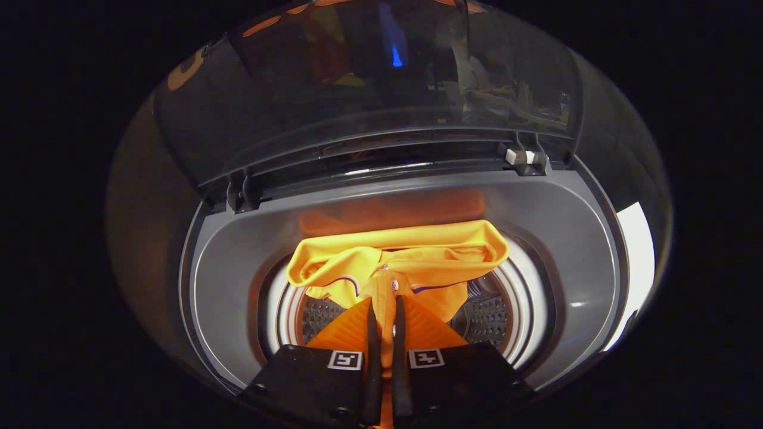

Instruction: Put the clothes into the washing machine and then close the washing machine lid.

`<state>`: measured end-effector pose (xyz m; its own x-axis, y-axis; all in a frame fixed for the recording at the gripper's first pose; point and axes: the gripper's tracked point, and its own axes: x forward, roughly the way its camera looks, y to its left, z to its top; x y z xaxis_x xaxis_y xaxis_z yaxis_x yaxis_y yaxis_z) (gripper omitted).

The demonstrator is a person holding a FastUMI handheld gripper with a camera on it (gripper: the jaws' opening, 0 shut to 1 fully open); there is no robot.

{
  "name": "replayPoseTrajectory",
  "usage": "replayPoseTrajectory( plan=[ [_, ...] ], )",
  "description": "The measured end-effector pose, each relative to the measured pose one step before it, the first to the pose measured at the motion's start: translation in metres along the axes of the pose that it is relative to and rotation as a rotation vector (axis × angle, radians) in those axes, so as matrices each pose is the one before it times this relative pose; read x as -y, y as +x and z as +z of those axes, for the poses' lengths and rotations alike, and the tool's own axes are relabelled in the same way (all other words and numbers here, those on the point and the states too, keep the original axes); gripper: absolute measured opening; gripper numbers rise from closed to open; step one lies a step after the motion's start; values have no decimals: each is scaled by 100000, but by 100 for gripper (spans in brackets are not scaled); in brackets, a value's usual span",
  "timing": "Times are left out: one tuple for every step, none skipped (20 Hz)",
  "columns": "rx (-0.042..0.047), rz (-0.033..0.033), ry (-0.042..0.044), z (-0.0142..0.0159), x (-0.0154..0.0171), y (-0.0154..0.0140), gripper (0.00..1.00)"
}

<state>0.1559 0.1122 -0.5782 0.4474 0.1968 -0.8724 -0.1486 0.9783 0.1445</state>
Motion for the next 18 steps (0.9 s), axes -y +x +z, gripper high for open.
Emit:
replayPoseTrajectory(
  plan=[
    [30,-939,2,-65,161,-36,19],
    [453,-1075,178,188,191,11,22],
    [691,-2119,-671,312,391,-88,38],
    [275,252,-575,18,-105,-54,54],
    [-611,555,-814,-113,-158,12,70],
    [-532,217,-778,40,21,-425,86],
    [85,115,-264,-144,-80,213,100],
    [484,-466,103,121,61,-258,100],
    [610,-224,309,97,21,-27,100],
    [78,85,242,-24,13,-25,100],
    [-64,157,271,-63,10,-147,100],
    [252,408,395,-36,-48,-161,100],
    [1266,424,399,107,-99,-352,100],
    [2139,468,333,278,-64,-375,100],
    [2462,367,-153,349,-126,-453,100],
    [2024,602,-560,322,-96,-542,100],
    [2036,397,-869,422,-105,-626,100],
    [1985,45,-836,471,-85,-623,100]
  ],
)
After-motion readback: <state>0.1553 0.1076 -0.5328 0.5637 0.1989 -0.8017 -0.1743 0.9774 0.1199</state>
